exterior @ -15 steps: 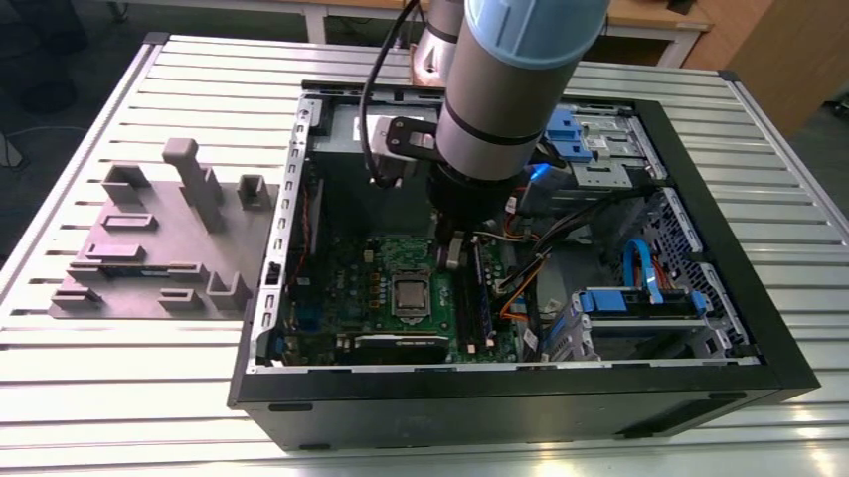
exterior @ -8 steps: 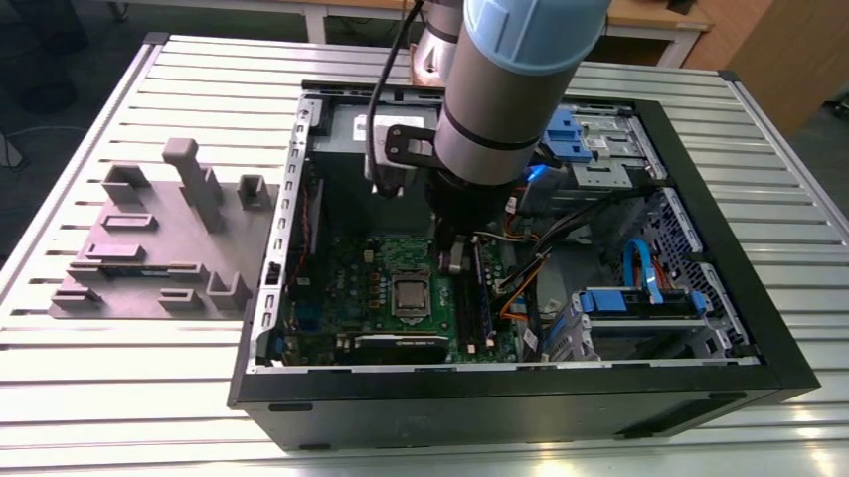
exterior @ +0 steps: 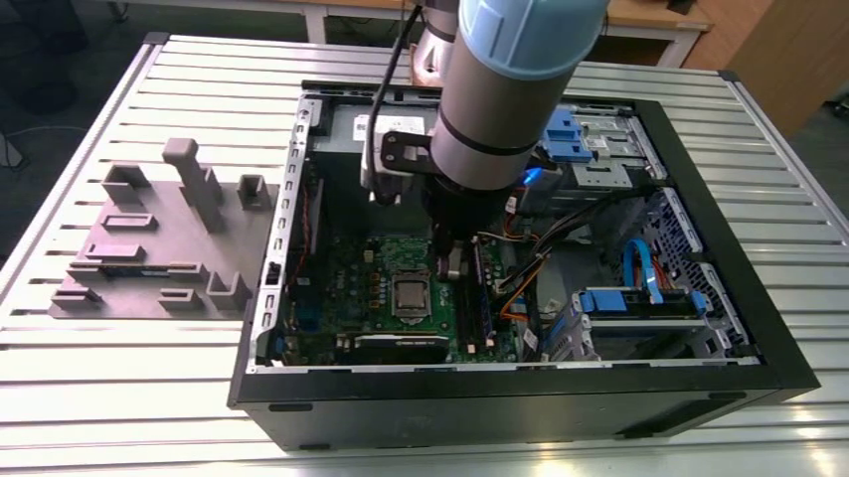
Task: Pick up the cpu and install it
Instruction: 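Install the first cpu locking lever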
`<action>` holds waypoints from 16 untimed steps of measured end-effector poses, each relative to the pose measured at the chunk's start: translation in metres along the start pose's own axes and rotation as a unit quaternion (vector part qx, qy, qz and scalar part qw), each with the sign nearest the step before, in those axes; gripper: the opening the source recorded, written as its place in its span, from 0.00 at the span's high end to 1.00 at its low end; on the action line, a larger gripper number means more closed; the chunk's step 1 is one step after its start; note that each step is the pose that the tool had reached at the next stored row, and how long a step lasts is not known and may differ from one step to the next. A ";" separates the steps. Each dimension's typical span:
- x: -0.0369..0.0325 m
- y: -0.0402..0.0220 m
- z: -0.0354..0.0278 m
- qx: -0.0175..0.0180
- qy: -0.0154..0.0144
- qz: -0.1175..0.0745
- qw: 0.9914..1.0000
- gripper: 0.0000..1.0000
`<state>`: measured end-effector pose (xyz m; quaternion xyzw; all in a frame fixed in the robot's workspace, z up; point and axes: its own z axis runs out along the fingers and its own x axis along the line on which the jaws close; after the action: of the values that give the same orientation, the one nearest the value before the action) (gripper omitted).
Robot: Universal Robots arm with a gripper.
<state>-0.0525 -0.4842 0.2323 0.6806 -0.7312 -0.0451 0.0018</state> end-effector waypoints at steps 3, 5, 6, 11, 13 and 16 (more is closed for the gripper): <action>0.0009 0.0004 0.0001 0.001 0.008 -0.001 1.000 0.90; 0.0016 0.0004 0.0005 0.001 0.013 -0.002 1.000 0.90; 0.0021 0.0004 0.0006 0.001 0.014 -0.002 1.000 0.90; 0.0055 0.0000 0.0039 0.002 0.017 -0.006 1.000 0.90; 0.0062 -0.0002 0.0054 0.002 0.018 -0.009 1.000 0.90; 0.0068 -0.0003 0.0068 0.002 0.020 -0.018 1.000 0.90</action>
<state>-0.0531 -0.4905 0.2251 0.6944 -0.7188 -0.0295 0.0141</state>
